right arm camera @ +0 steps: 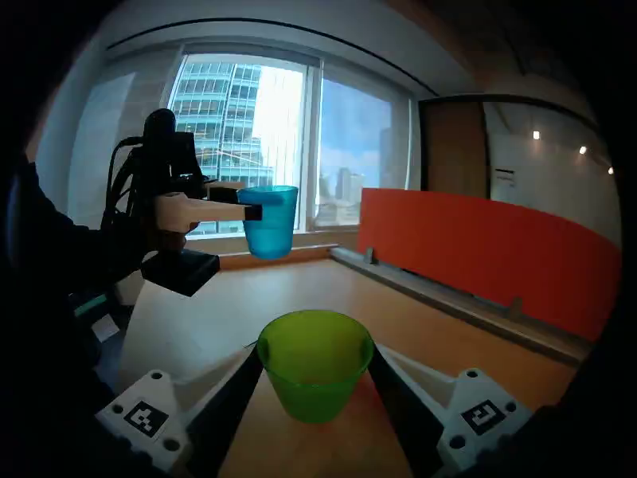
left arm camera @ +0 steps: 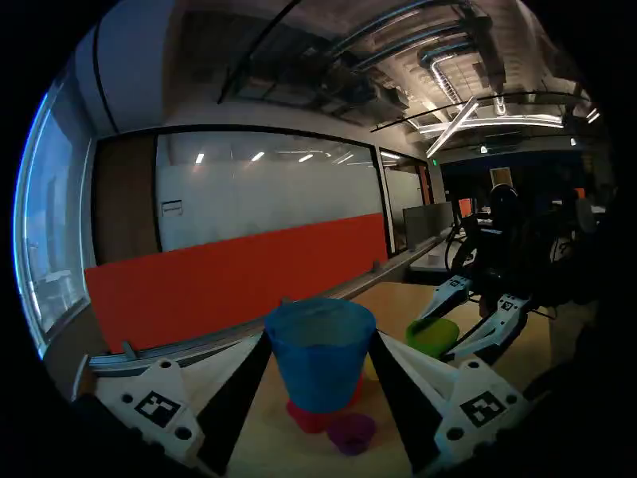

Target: Pour water

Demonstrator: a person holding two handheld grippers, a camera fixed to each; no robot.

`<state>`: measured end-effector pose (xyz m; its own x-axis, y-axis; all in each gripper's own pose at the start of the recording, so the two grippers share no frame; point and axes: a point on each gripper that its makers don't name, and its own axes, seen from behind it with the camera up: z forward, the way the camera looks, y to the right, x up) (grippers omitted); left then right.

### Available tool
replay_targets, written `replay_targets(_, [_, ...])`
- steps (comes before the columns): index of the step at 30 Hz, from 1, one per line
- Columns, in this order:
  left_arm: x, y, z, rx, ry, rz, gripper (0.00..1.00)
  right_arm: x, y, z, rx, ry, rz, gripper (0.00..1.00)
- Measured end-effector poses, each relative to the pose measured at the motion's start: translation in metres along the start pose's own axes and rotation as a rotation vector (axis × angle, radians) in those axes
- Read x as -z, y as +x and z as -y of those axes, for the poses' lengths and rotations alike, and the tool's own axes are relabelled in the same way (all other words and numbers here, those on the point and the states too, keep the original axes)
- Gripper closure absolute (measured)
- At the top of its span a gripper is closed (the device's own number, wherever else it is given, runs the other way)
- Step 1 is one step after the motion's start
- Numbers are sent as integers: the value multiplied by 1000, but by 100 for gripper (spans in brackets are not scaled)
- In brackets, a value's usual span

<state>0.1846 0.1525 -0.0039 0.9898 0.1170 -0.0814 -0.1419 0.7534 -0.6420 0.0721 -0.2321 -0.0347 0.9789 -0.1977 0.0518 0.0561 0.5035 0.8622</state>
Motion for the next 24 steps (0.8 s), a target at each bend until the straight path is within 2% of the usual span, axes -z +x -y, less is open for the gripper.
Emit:
replay_targets(12, [3, 17, 8, -119, 31, -10, 14, -19, -1, 10, -8, 65, 5, 8])
replay_targets(24, [2, 31, 4, -233, 47, -21, 14, -34, -4, 20, -20, 122, 10, 7])
